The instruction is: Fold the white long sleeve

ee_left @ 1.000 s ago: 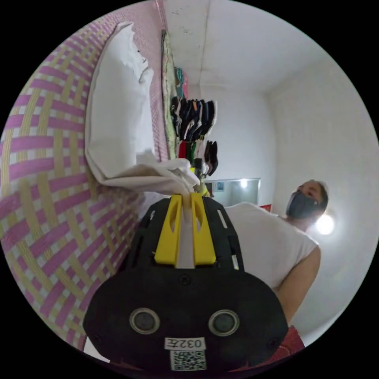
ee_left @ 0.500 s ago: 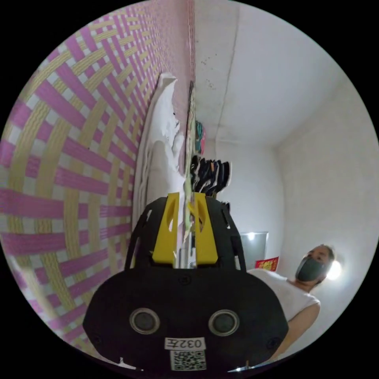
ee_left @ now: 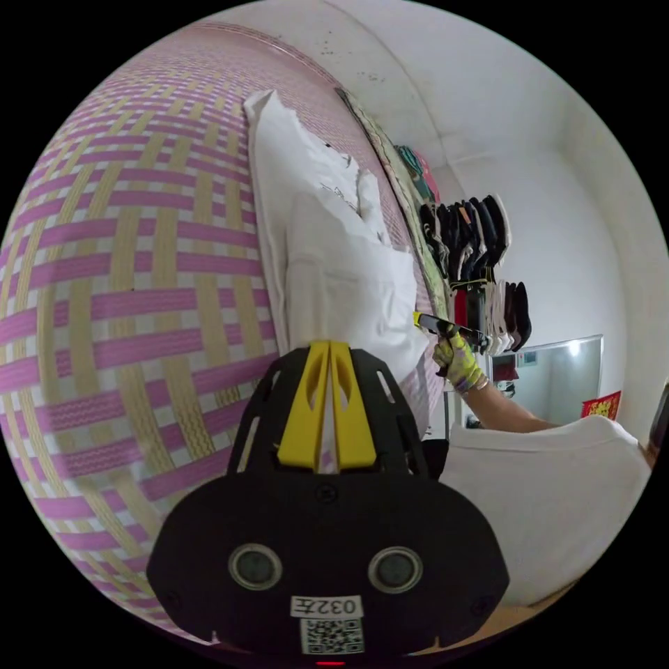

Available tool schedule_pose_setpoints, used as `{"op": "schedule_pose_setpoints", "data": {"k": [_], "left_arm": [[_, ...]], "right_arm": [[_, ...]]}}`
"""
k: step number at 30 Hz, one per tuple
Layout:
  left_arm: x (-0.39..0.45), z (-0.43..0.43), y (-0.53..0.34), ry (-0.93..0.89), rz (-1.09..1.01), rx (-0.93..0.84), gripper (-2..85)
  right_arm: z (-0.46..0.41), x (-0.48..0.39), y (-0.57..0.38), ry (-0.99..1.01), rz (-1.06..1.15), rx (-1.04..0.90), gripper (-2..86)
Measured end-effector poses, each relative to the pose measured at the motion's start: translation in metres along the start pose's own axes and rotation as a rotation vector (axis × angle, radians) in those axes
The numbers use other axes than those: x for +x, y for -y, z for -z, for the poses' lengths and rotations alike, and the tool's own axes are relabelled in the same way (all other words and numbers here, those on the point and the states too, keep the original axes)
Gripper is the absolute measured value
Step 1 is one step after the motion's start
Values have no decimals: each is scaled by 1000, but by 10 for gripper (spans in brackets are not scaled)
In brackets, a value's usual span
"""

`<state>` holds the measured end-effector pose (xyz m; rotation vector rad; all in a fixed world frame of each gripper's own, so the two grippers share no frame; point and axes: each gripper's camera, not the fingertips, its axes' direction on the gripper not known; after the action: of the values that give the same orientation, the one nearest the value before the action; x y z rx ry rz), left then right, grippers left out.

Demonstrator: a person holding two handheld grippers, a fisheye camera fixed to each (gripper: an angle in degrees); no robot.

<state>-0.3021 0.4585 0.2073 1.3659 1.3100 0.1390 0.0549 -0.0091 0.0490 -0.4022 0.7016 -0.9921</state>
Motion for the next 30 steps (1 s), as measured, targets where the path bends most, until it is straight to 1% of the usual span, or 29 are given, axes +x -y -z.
{"op": "schedule_pose_setpoints", "data": {"k": [3, 6, 8, 10, 12, 13, 15, 18, 20, 22, 24, 26, 28, 30], "left_arm": [[18, -7, -2, 32, 3, 7, -9], [67, -6, -11, 135, -135, -13, -9], [111, -22, -22, 276, -261, -108, -9], [133, -45, -28, 387, -311, -181, -9], [147, -67, -31, 468, -335, -213, -9], [154, -73, -32, 493, -343, -193, -10], [163, -81, -33, 507, -367, -191, -10], [183, -94, -45, 571, -494, -191, -10], [200, -107, -49, 632, -617, -234, -9], [204, -111, -49, 646, -632, -249, -9], [199, -108, -45, 615, -570, -237, -9], [177, -96, -34, 500, -400, -205, -9], [156, -86, -28, 396, -293, -196, -9], [141, -77, -28, 336, -247, -173, -9]], "right_arm": [[5, -15, 7, -9, 1, -12, 7], [35, -42, -7, -6, 76, 48, 40], [56, -58, -23, -97, 96, 61, 44], [60, -75, -30, -199, 145, 39, 44], [56, -92, -30, -251, 201, 20, 43], [50, -103, -28, -262, 238, 2, 40], [37, -120, -23, -286, 291, -21, 33], [9, -142, -15, -317, 368, -91, 8], [-16, -150, -14, -391, 391, -153, -5], [-18, -157, -18, -429, 425, -121, -8], [-16, -157, -17, -420, 421, -108, -9], [-9, -147, -9, -348, 349, -119, -10], [-2, -133, -1, -266, 271, -140, -9], [9, -123, 1, -186, 228, -131, -9]]}}
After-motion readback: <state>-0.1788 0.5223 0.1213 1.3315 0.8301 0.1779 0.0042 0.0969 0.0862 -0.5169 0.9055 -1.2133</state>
